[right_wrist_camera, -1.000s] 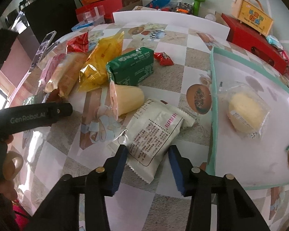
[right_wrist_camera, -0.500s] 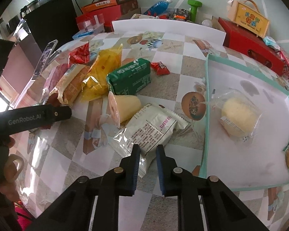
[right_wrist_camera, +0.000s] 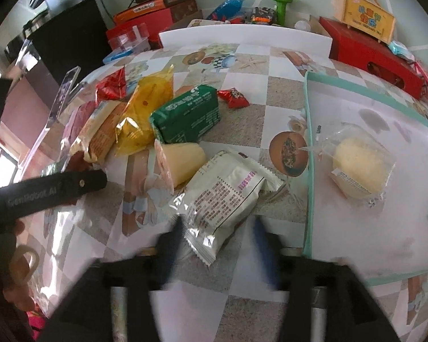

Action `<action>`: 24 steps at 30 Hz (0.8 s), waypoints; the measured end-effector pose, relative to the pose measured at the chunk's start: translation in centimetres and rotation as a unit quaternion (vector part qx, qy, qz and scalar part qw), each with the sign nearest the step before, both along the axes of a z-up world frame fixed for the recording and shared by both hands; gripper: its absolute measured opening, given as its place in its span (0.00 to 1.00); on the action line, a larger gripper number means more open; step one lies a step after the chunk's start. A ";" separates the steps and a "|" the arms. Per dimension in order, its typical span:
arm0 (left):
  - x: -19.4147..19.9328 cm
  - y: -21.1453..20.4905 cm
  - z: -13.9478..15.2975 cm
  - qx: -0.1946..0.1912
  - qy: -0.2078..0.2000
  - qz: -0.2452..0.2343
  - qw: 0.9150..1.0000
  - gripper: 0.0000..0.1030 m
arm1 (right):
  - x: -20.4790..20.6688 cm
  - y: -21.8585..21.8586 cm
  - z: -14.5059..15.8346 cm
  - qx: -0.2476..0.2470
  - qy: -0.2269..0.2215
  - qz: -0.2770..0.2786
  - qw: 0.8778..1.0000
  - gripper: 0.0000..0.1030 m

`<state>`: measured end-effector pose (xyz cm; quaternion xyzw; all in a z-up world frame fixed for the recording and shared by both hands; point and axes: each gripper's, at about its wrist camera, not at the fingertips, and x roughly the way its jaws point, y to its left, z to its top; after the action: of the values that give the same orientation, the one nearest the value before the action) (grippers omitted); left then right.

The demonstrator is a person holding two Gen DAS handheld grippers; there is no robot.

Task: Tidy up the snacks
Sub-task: 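Grasp the red milk-biscuit pack with the left tool while the right tool grasps the white pouch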

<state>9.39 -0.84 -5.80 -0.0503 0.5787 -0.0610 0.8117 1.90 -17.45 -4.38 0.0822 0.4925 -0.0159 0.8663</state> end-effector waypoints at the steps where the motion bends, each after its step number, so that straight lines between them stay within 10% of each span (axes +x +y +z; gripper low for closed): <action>1: 0.0 0.1 0.0 -0.002 0.001 0.001 1.000 0.67 | 0.1 0.0 0.1 -0.001 -0.004 0.000 1.000 0.66; 24: 0.0 0.7 0.2 -0.024 0.008 0.001 1.000 0.67 | 4.2 1.0 -1.6 -0.079 -0.009 -0.021 0.997 0.82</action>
<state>9.34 -0.12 -5.61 -0.0706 0.5835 -0.0736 0.8057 6.13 -16.48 -6.01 0.0244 0.4799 -0.0724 0.8740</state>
